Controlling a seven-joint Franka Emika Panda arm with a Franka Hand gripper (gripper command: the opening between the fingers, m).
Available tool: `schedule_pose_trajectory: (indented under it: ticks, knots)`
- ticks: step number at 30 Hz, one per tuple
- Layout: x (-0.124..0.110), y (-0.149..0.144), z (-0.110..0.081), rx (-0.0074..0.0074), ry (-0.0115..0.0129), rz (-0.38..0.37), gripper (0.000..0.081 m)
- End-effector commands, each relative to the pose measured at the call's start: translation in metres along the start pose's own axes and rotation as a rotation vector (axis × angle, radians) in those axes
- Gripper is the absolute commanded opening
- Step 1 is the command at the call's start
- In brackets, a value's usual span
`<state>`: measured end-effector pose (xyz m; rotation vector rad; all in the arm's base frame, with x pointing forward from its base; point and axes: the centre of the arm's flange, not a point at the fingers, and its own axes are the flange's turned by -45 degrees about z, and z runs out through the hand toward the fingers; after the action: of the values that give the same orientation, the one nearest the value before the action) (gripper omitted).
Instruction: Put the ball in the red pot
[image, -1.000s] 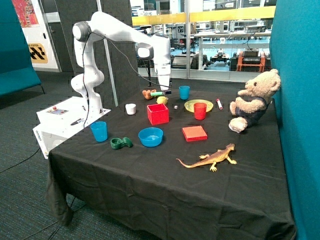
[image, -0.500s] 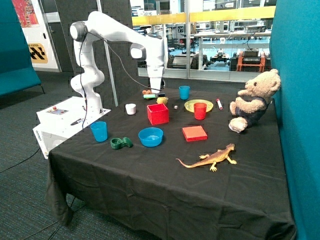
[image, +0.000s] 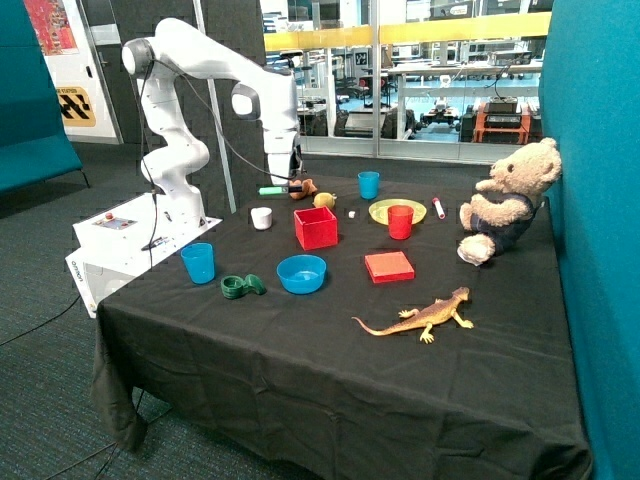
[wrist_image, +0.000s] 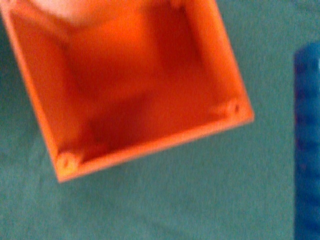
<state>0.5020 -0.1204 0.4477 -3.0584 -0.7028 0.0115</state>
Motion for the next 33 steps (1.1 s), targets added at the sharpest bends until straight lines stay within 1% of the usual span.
schedule_pose_trajectory:
  ticks: [1, 5, 13, 27, 29, 33]
  knots:
    - [-0.047, -0.007, -0.001, -0.005, 0.0063, -0.001, 0.0]
    - [-0.058, -0.003, 0.01, -0.0049, 0.0064, 0.022, 0.0]
    - [-0.075, 0.0, 0.039, -0.0048, 0.0065, 0.055, 0.0]
    - [-0.074, 0.011, 0.075, -0.0045, 0.0067, 0.16, 0.0]
    - [-0.076, 0.012, 0.08, -0.0045, 0.0067, 0.165, 0.0]
    - [-0.086, 0.012, 0.089, -0.0044, 0.0068, 0.179, 0.0]
